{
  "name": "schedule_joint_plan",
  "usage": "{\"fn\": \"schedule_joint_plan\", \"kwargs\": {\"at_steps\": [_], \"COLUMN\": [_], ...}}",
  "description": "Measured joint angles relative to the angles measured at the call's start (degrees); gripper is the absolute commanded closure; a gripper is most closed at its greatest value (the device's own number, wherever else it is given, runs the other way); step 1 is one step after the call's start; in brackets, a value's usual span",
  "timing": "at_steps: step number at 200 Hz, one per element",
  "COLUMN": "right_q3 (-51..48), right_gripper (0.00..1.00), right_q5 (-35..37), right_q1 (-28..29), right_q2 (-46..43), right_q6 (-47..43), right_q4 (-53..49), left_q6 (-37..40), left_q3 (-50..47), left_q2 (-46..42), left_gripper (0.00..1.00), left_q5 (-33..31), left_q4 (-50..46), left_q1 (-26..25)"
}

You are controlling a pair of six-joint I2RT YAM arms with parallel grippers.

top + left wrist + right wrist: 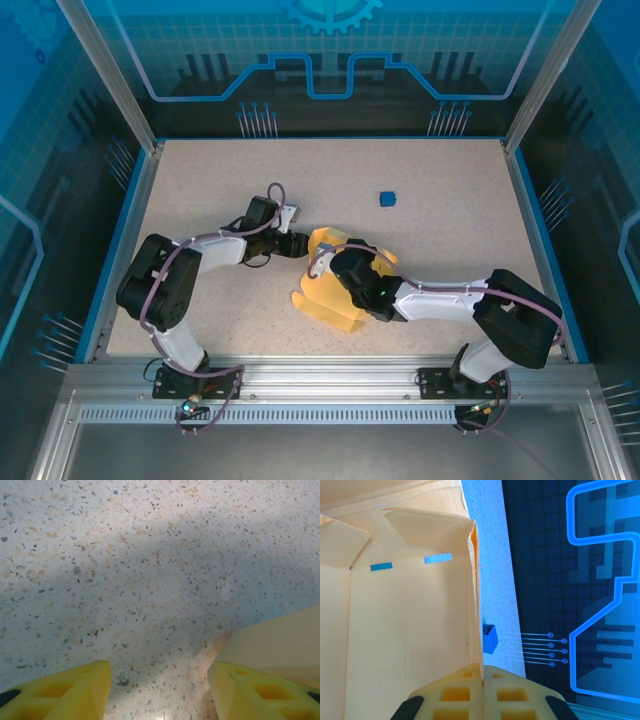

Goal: Fold the paper box

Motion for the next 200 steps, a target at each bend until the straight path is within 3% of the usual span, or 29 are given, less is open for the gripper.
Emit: {"fn": "schedule_joint_plan", "kwargs": {"at_steps": [200], "right_q3": [-0.3], "right_gripper": [1.0], "right_q5": [-0.5], "right_q1": [-0.3], "right_q2": [-1.6], "right_q6": [0.7], "right_q4": [-0.2], "left_q6": [1.1], "left_q3": [-0.9], "left_q2": [-2.2], "left_gripper": [0.42], "left_q5": [0.9], "left_q4": [-2.1], "left_q1": [-0.5]}}
